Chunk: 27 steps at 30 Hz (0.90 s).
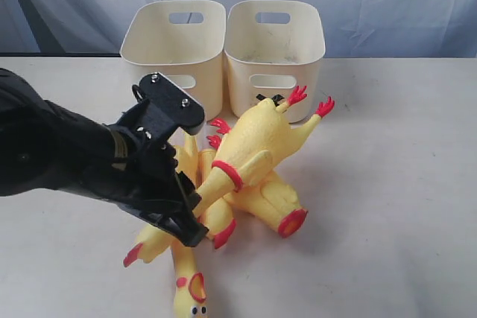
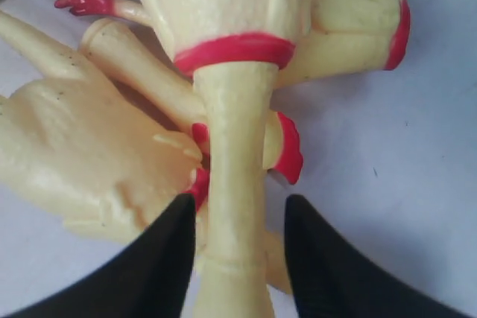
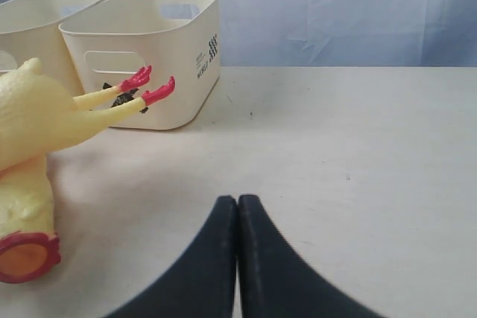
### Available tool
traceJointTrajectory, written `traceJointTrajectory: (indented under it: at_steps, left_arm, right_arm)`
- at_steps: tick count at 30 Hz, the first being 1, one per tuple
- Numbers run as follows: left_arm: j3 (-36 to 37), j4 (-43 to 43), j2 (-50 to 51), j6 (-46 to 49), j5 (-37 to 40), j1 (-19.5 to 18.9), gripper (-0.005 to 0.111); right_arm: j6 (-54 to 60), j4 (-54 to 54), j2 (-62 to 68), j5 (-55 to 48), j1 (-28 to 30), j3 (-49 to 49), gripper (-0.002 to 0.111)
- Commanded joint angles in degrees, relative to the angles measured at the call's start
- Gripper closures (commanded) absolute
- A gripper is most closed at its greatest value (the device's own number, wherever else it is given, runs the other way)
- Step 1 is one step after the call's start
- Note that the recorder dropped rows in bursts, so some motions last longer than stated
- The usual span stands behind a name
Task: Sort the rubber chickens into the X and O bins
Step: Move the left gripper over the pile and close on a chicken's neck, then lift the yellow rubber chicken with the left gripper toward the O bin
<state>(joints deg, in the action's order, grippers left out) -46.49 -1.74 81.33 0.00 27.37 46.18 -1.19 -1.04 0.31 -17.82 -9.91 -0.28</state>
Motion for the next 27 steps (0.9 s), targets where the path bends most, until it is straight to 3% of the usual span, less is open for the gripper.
traceJointTrajectory:
  at_steps: [1,27]
  left_arm:
    - [-1.2,-0.1,1.8,-0.4,-0.7,0.3,0.057]
    - [-1.6,-3.1,10.4,0.0,-2.4,0.3,0.057]
  right_arm:
    - [0.0,0.1,-0.3,0.4,0.1,0.3,0.108]
    - [0.0,0.1,-0.3,0.4,0.1,0.3,0.108]
